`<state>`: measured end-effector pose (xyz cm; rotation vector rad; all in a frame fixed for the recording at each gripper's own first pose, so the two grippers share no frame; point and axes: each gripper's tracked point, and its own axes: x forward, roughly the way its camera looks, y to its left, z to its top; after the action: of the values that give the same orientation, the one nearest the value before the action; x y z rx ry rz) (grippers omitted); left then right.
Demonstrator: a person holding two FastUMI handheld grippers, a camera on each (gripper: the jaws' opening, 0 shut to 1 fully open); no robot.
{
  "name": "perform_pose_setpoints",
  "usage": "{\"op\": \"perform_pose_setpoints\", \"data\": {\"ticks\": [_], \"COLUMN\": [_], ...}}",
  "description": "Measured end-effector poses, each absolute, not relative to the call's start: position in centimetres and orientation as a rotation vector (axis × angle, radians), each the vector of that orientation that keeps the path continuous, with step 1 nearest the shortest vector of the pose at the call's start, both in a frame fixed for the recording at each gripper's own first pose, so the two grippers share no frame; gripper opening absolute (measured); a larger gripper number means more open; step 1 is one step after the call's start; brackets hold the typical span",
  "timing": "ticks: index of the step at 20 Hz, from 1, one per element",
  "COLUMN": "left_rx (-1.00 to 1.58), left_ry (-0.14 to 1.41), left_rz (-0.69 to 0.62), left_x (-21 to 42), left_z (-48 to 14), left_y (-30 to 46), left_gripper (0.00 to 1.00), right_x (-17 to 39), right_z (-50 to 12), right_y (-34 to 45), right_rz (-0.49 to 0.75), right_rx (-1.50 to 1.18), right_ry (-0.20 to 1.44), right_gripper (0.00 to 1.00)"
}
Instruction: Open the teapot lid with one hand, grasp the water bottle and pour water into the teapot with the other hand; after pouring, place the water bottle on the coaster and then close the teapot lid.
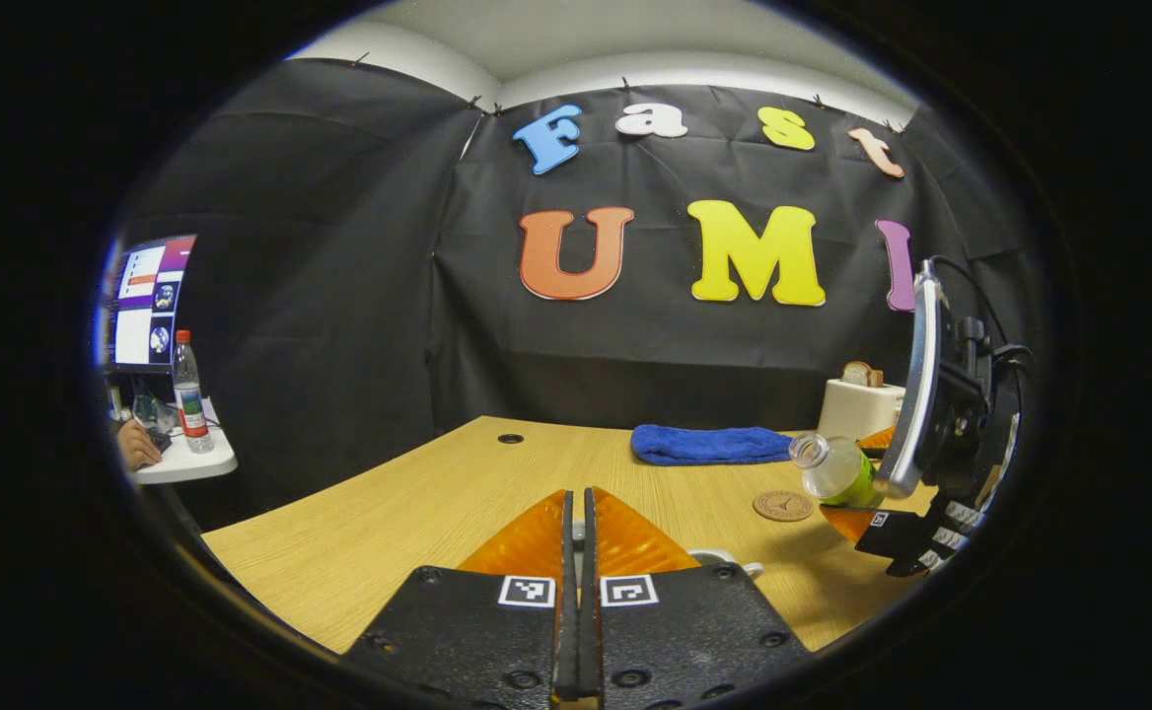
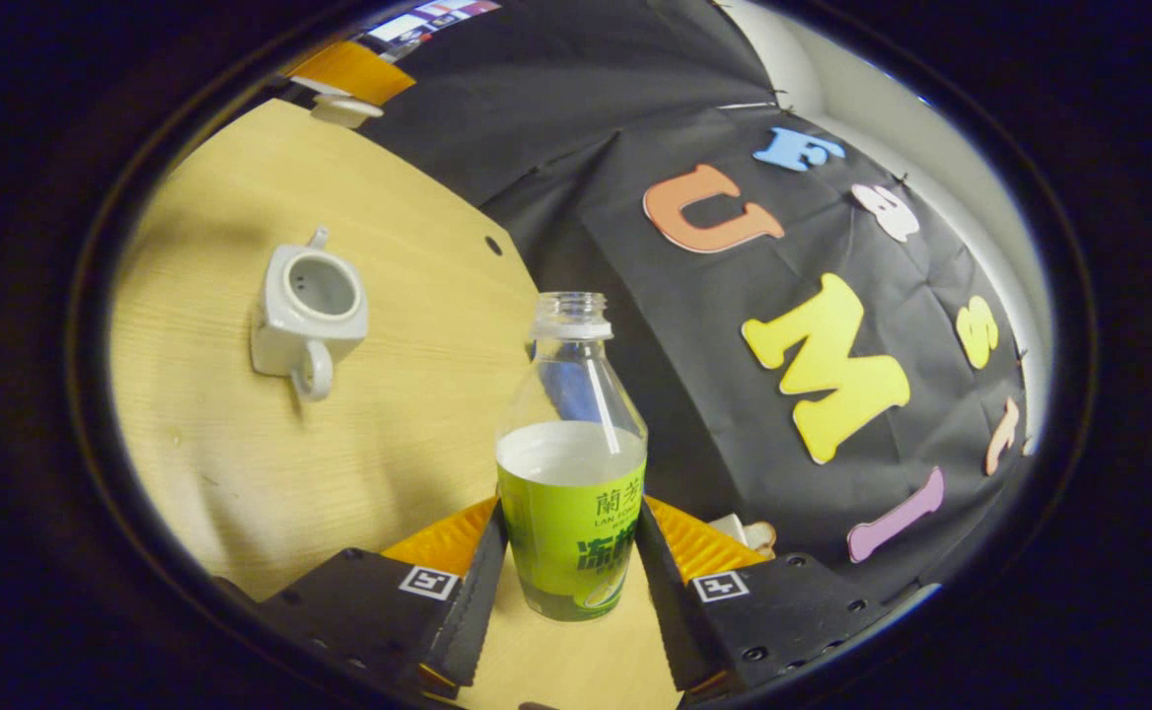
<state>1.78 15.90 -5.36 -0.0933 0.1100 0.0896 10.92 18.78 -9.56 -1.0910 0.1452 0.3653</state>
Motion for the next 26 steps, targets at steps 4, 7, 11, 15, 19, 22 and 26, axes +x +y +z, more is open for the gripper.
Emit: {"op": "perform_pose_setpoints", "data": {"ticks": [4,7,11,15,19,22,26], "left_rx": [-0.054,-0.03,-0.023,-0.011,-0.017,-0.014,-0.019], "left_ry": [0.1,0.102,0.108,0.126,0.132,0.133,0.132], "left_rz": [0.072,0.059,0.042,0.04,0.044,0.047,0.048], "left_x": [1.7,1.8,1.8,1.8,1.7,1.6,1.5], "left_z": [-5.5,-5.7,-6.1,-6.9,-7.2,-7.2,-7.1], "left_y": [16.4,16.7,16.6,17.2,17.7,18.0,18.2], "left_gripper": [0.02,0.02,0.02,0.02,0.02,0.02,0.02], "right_x": [11.8,10.9,10.7,10.6,10.8,10.6,10.6], "right_z": [-9.7,-9.1,-8.5,-7.8,-7.4,-7.1,-6.8], "right_y": [20.9,21.4,22.4,23.4,23.6,24.0,24.3], "right_rz": [0.383,0.393,0.405,0.388,0.374,0.375,0.362], "right_rx": [-1.244,-1.358,-1.466,-1.585,-1.693,-1.763,-1.851], "right_ry": [0.079,0.015,-0.043,-0.132,-0.194,-0.244,-0.297], "right_gripper": [0.72,0.71,0.72,0.72,0.71,0.71,0.71]}}
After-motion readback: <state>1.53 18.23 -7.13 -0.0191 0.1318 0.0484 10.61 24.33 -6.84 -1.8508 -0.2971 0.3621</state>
